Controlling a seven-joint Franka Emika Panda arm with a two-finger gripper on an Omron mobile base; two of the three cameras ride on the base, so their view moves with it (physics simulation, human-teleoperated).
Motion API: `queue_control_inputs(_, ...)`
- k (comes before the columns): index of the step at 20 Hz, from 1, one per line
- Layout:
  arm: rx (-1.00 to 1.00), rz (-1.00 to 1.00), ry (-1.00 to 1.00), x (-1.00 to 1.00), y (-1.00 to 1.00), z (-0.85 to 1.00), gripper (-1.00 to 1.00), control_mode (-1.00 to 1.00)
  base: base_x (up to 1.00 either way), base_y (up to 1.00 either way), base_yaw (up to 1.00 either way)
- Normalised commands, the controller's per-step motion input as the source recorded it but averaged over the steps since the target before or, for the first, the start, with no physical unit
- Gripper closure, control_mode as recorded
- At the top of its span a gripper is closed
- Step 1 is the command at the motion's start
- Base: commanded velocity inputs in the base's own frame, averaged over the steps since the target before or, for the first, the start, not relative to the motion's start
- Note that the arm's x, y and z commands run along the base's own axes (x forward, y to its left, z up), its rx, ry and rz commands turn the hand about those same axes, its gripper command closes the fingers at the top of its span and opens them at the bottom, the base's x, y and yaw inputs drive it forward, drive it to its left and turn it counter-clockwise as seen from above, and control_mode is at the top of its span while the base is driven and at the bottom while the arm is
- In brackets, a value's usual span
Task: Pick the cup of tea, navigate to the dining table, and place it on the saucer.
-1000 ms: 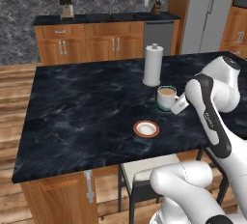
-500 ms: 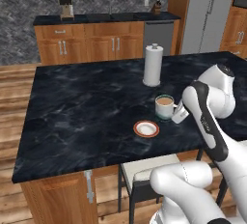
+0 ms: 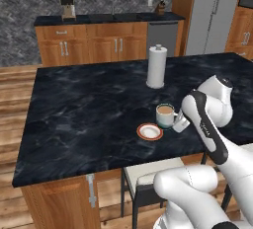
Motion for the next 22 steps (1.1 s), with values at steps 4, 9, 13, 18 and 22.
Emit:
queue_control_inputs(4, 0.00, 0.04, 0.04, 0.31, 0.00, -0.43, 1.00, -1.00, 0.00, 0.00, 0.00)
queue_control_inputs(9, 0.00, 0.07, 0.05, 0.33, -0.08, -0.39, 1.00, -1.00, 0.00, 0.00, 0.00)
queue_control_inputs(13, 0.00, 0.08, 0.01, 0.31, -0.15, -0.34, 1.00, -1.00, 0.00, 0.00, 0.00)
queue_control_inputs(18, 0.00, 0.05, 0.00, 0.30, -0.07, -0.26, 1.00, -1.00, 0.00, 0.00, 0.00)
queue_control_inputs(22, 0.00, 0.02, 0.00, 0.30, 0.00, -0.13, 1.00, -1.00, 0.00, 0.00, 0.00)
